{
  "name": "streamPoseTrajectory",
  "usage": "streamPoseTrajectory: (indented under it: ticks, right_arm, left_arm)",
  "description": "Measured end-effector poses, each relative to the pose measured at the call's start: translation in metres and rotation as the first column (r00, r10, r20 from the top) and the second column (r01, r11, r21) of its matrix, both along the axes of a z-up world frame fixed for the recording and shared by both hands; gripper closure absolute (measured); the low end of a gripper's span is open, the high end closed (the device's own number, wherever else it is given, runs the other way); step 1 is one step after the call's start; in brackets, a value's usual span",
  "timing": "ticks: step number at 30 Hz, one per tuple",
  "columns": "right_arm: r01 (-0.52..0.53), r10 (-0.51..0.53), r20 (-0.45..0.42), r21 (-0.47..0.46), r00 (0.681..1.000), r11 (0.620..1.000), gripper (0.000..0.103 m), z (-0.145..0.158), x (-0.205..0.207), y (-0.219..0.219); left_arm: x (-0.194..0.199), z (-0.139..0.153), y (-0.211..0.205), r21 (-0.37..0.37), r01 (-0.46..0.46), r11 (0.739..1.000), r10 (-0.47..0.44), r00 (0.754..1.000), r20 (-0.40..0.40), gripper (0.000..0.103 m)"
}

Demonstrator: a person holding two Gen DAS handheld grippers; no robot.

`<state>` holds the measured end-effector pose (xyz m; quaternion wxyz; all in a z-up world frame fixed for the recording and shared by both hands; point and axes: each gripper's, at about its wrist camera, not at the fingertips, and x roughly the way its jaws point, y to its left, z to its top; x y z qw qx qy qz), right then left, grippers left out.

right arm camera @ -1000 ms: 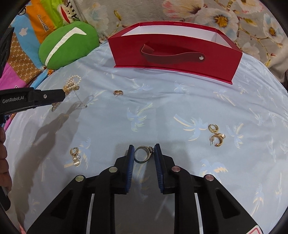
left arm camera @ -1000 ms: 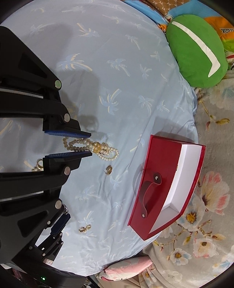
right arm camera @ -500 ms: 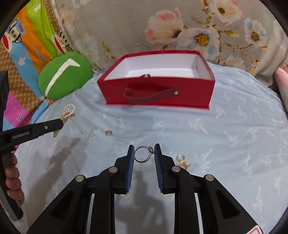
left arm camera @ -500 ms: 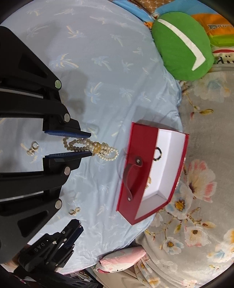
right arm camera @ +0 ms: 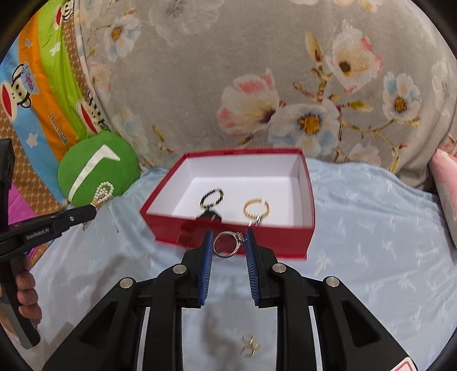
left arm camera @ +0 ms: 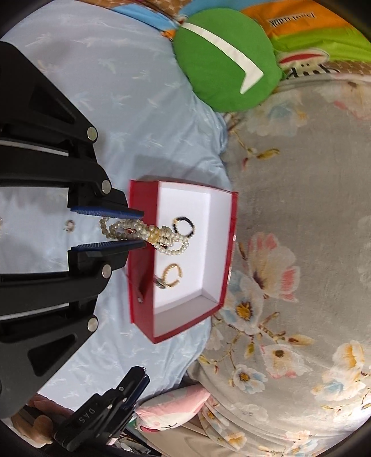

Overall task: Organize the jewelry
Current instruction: 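Lift and carry the pearl bracelet and silver ring over the red box, then open both tools to drop the pearl bracelet and ring into the box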

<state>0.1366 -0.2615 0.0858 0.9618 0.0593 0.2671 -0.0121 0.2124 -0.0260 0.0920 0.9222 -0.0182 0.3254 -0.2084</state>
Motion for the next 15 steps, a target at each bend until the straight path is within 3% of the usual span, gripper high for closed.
streamPoseTrajectory:
  ticks: [7,15]
  right_arm:
    - [0.010,-0.008,0.060,-0.046,0.998,0.999,0.082,0.034,0.069,-0.023]
    - [0.013,-0.013,0.049,0.004,0.999,1.000,0.082,0.040,0.153,-0.050]
  left_arm:
    - [0.065,0.022,-0.035,0.022,-0.003,1.000,0.002,0.997,0.083,0.089]
    - [0.141,0.026,-0.078,0.054,0.012,0.998,-0.017,0.995,0.101,0.089]
